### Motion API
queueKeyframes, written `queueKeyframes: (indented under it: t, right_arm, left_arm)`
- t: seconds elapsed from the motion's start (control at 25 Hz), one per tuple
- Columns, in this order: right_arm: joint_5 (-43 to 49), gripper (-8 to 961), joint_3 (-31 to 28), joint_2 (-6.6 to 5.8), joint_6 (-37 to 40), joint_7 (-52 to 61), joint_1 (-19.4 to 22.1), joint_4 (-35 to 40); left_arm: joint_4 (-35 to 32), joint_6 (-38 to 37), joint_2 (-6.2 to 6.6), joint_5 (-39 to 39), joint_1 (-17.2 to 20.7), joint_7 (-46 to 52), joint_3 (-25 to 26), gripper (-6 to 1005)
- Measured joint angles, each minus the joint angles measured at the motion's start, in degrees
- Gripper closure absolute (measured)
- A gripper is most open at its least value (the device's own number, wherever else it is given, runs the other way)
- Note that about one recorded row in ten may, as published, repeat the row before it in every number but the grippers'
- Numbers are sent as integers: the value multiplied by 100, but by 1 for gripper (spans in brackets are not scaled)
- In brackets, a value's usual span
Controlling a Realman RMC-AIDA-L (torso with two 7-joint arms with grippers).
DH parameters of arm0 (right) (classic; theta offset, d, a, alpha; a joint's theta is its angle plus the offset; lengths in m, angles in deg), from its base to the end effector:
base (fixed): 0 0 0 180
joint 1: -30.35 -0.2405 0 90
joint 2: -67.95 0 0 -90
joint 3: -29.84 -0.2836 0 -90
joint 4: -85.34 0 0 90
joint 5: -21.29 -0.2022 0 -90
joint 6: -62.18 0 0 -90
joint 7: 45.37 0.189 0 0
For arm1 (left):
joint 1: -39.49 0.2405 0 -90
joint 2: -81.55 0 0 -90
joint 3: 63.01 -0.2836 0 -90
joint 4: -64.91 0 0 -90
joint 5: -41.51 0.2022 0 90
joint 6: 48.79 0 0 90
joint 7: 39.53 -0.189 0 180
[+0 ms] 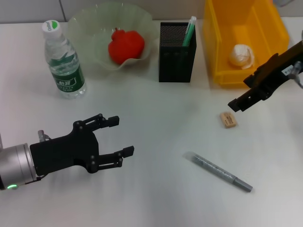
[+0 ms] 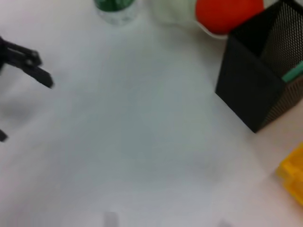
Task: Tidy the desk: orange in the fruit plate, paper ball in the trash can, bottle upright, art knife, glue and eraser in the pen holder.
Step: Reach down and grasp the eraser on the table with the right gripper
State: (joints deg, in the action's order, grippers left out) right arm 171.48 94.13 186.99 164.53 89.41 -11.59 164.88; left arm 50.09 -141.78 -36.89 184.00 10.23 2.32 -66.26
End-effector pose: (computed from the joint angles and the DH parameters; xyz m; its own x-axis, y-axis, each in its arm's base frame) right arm 0.1916 0.3831 -0.0109 0.8053 -0.5478 0.2268 -0.4548 -0.8162 -0.3563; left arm -0.2938 0.2899 -0.0910 0.8061 0.1420 0.5744 0.3228 -0.9191 -0.2258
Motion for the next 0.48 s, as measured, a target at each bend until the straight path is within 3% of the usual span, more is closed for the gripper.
queueKeyframes:
  t: [0.48]
  right_arm:
    - [181, 238, 696, -4, -886, -20, -11, -708]
  left_arm:
    - [5, 0, -5, 32, 7, -12, 0, 157]
